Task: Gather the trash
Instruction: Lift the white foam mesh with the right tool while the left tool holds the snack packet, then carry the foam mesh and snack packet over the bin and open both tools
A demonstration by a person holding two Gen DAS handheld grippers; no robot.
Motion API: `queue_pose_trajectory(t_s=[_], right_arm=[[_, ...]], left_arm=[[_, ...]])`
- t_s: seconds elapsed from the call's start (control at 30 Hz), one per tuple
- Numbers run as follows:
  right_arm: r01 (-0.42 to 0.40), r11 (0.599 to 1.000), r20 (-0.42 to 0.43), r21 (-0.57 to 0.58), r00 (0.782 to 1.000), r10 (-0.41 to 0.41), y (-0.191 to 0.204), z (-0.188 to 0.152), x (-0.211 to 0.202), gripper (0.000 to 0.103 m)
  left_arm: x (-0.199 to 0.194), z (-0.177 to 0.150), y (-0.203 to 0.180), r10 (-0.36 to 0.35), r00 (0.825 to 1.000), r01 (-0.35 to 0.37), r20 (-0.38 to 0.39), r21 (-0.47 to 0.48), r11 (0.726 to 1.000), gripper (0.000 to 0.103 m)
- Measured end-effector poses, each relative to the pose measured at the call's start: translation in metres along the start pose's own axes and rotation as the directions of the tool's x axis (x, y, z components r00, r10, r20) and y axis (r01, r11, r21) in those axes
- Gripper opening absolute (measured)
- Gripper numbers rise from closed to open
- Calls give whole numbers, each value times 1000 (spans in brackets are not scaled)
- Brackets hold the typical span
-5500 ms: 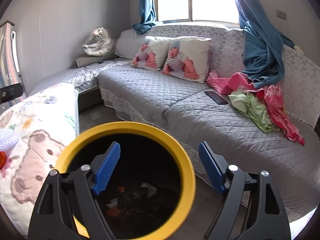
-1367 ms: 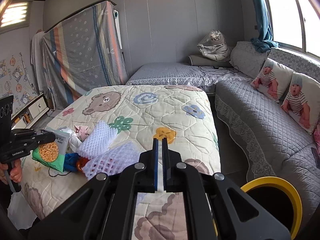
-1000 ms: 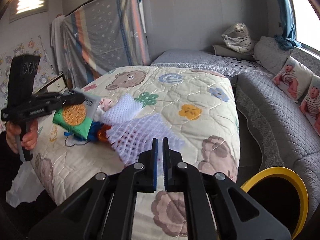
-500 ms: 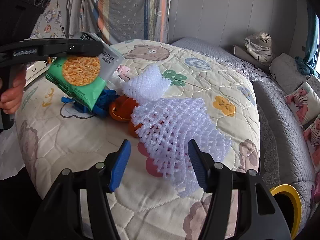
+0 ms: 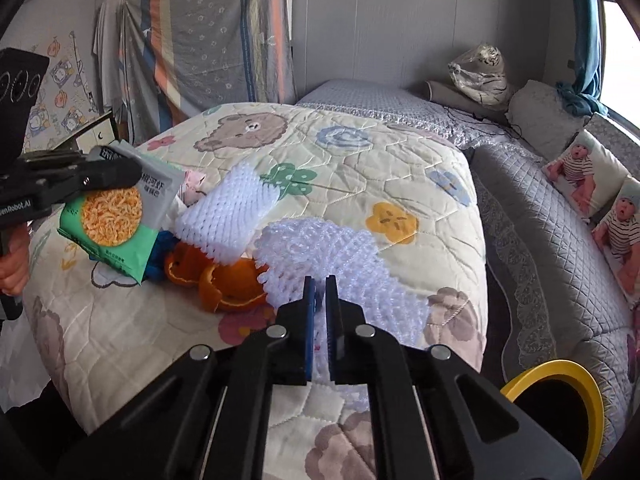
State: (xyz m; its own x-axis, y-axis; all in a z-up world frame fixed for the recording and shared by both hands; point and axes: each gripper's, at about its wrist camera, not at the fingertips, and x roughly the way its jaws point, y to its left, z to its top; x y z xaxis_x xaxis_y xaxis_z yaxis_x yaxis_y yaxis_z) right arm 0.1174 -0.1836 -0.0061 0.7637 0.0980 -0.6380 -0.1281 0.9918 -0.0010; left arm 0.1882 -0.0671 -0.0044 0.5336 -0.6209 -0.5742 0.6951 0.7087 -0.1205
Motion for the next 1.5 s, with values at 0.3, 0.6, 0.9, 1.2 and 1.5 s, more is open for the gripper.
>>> queue_pose_trajectory(t_s=[0.3,0.6,0.9,1.2,1.5], right_arm=[[86,989,86,124,992,-97,-57,-7,-56,4],[197,950,92,240,970,-225,-109,-36,-97,4],[-4,983,53,181,999,-5,-85,-61,-78,8],[-144,958,-15,246,988,153,-83,-43,-12,64],[-95,963,-39,251,993,109,-80,-40,-2,8]], left_arm=[[26,22,-47,-90,996,90,-4,74,993,5],[60,46,-107,-204,979,205,-23,147,968,5],[62,54,-109,-220,975,219,-4,135,967,5],[43,49,-74,-148,989,146,17,104,984,5],[44,47,-64,-143,990,141,7,92,986,5]])
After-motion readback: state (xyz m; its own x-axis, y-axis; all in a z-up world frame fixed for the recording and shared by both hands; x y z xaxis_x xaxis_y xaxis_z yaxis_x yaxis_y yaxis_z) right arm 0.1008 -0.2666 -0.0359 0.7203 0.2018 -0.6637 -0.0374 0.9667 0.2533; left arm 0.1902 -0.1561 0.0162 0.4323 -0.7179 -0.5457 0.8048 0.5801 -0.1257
